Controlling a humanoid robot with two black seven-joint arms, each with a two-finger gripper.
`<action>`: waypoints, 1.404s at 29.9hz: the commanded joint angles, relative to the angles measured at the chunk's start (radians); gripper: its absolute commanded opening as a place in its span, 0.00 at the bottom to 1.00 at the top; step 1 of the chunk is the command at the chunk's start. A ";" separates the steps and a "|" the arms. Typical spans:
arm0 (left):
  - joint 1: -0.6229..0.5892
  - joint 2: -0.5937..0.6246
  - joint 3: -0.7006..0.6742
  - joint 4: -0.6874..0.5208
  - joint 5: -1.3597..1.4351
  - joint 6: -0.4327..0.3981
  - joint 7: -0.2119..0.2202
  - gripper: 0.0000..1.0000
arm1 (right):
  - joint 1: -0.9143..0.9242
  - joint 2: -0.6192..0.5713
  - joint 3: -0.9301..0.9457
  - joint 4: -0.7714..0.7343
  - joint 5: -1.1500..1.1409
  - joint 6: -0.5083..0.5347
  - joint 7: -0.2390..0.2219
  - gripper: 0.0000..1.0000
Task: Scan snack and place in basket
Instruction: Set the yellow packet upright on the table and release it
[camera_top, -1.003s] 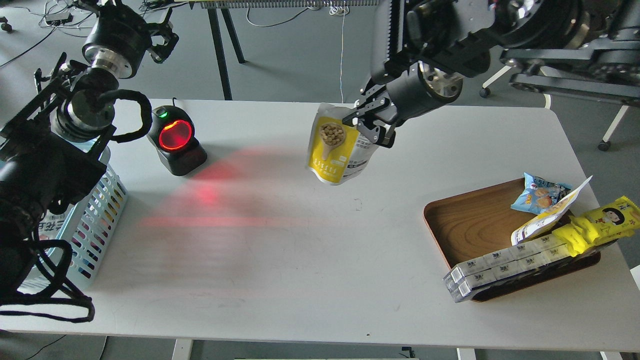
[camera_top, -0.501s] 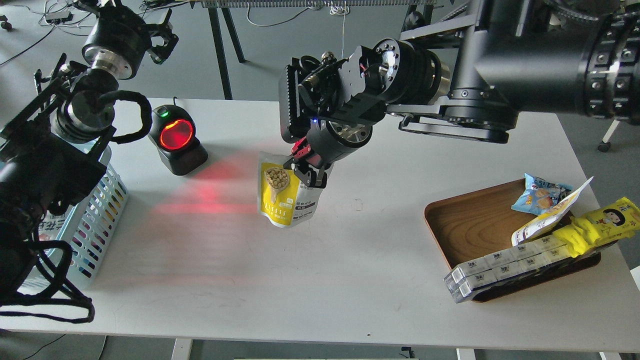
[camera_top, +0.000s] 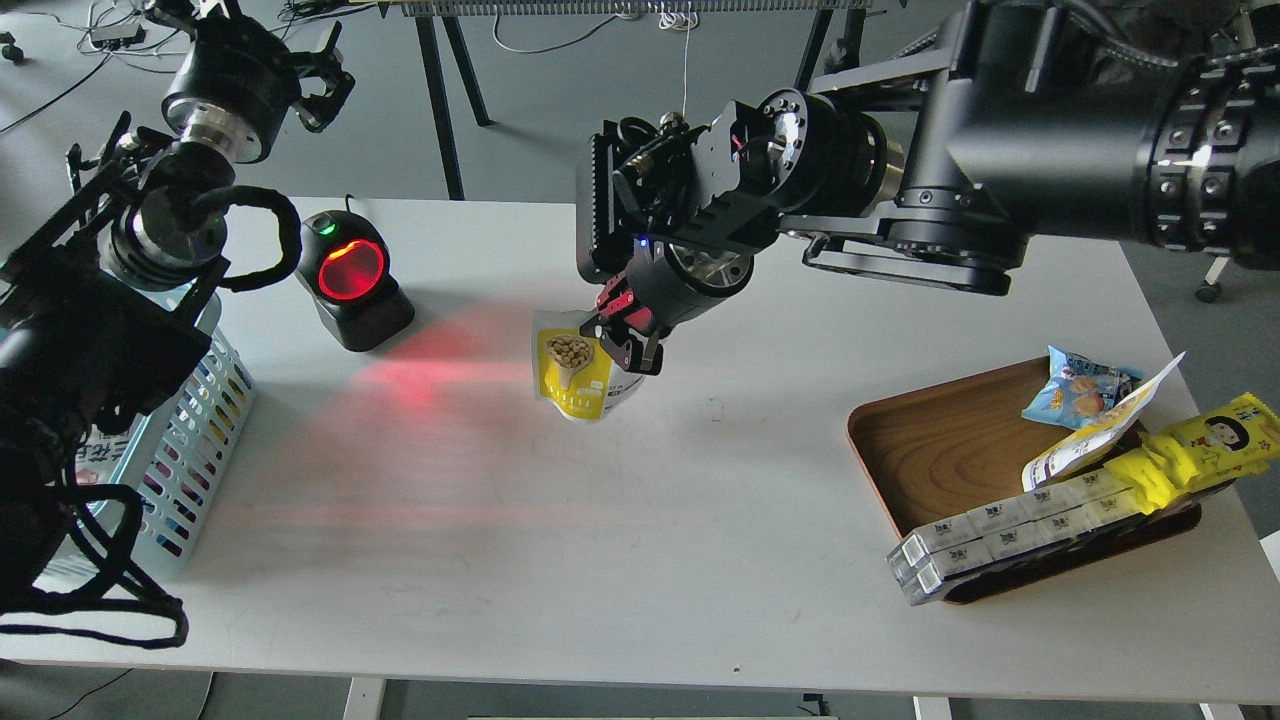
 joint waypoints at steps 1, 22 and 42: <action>0.001 0.001 -0.002 0.000 0.000 -0.001 0.000 1.00 | -0.008 0.000 -0.001 -0.003 0.000 0.000 0.000 0.00; 0.015 0.003 -0.002 0.000 0.000 -0.004 -0.002 1.00 | -0.033 0.000 -0.029 -0.027 -0.003 0.000 0.000 0.00; 0.017 0.012 -0.002 0.000 0.000 -0.004 -0.002 1.00 | -0.042 0.000 -0.029 -0.024 -0.002 0.000 0.000 0.16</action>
